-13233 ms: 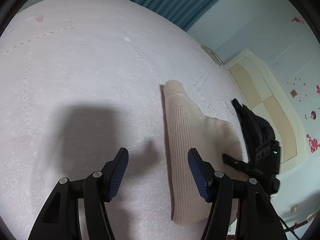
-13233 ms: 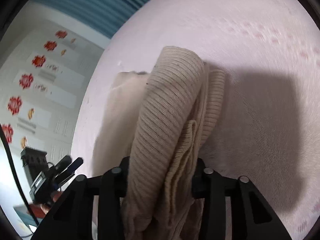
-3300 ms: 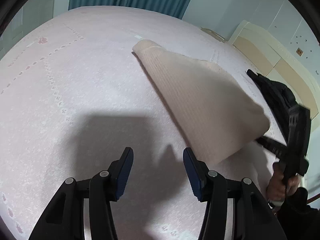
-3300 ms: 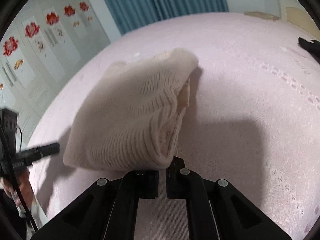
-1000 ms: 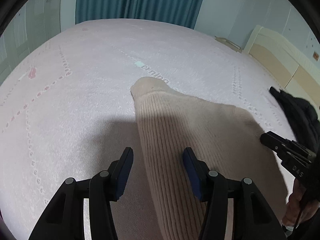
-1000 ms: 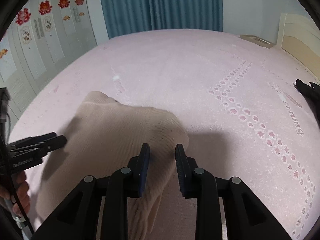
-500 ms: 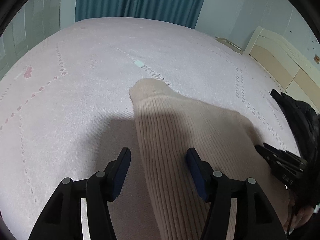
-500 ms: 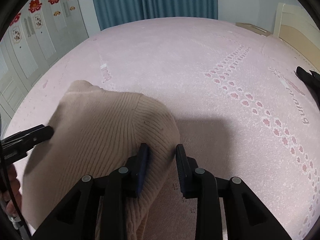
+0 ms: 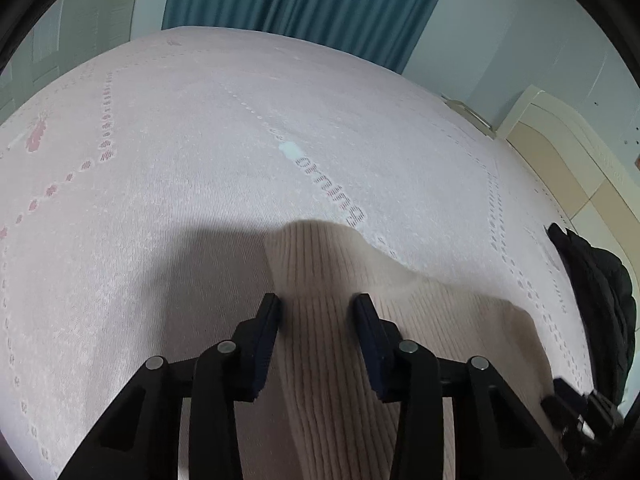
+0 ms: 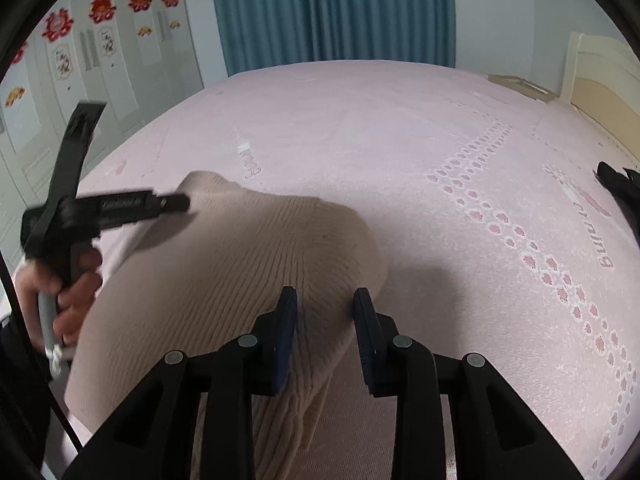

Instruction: Fold small clothes

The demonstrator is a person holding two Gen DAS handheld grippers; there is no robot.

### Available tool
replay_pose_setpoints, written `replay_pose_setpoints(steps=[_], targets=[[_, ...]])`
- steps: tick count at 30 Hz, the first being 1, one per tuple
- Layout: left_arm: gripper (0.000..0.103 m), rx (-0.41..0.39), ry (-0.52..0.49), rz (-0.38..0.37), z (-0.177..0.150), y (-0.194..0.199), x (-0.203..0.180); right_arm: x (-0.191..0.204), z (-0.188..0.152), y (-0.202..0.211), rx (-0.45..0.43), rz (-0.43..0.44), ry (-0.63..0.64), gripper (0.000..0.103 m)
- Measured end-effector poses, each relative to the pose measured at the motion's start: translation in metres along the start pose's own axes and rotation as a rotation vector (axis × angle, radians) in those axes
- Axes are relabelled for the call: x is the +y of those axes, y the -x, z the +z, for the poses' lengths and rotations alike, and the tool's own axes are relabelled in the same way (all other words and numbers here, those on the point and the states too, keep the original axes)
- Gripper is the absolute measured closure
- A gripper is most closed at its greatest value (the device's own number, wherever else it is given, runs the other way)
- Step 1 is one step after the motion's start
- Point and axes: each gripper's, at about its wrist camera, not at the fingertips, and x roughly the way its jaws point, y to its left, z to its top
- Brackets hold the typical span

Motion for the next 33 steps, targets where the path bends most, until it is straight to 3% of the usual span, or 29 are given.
replay_pose_setpoints(steps=[6,11,18,23,33], targets=[[0.067,-0.020,0.001,-0.004,-0.004,0.009,-0.001,-0.012,0.001,0.005,0.011,0.012,-0.059,0.072],[0.067,-0.015,-0.019,-0.021,-0.021,0.035,-0.007,-0.008,0.000,0.023,-0.030,0.099,-0.091,0.063],[0.064,0.002,-0.127,0.028,-0.070,0.067,-0.030,0.013,-0.022,0.021,0.001,0.056,-0.024,0.061],[0.062,0.007,-0.109,0.013,-0.093,0.086,-0.031,0.004,-0.032,0.023,0.019,0.044,-0.045,0.061],[0.060,0.012,-0.118,0.038,-0.111,0.101,-0.031,-0.007,-0.038,0.023,0.046,0.052,-0.106,0.061]])
